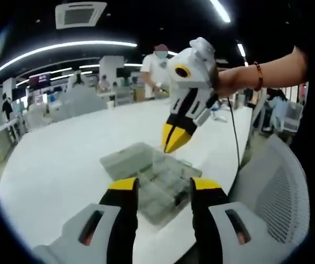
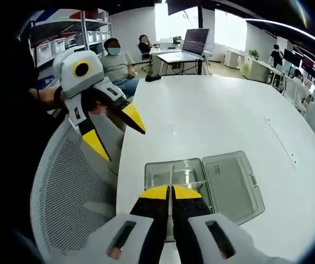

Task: Insert the divider into the dual guide fixture by aligning both edges with the guide slots and pushing it downward to the bottom, including one-sided entry, uneven engagement, binding, and posture correction.

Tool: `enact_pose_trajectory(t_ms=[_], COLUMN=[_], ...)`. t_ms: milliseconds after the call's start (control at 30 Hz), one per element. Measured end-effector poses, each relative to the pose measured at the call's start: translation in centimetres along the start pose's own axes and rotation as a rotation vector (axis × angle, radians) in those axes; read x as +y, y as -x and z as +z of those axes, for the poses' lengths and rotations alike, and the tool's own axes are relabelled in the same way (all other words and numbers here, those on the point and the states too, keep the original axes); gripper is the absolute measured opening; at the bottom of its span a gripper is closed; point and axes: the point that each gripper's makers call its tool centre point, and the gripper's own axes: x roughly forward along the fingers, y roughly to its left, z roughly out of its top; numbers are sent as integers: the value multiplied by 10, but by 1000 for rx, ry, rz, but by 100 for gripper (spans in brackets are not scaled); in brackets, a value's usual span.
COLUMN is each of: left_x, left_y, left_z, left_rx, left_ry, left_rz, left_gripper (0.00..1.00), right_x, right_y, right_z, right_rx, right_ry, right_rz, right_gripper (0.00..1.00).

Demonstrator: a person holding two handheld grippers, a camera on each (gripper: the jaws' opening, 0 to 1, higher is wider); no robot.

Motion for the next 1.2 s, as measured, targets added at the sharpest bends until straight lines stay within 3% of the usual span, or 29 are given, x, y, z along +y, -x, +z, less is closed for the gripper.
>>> enact_pose_trajectory(t_ms=[533, 933, 1200], left_x=[7, 12, 15], left_y=[1, 4, 6], left_z=[-9, -11, -11], left_rx=[26, 32, 33], left_ry=[33, 45, 52], left_rz=[20, 36, 47], left_gripper=[48, 49, 48], right_x=[-6, -9, -11], right_y=[-14, -21, -23], right_z=[-13, -18, -26], right_rx=[-7, -19, 10], right_ry=[36, 98, 85], right_rz=[37, 46, 52], right_gripper=[0, 0, 0])
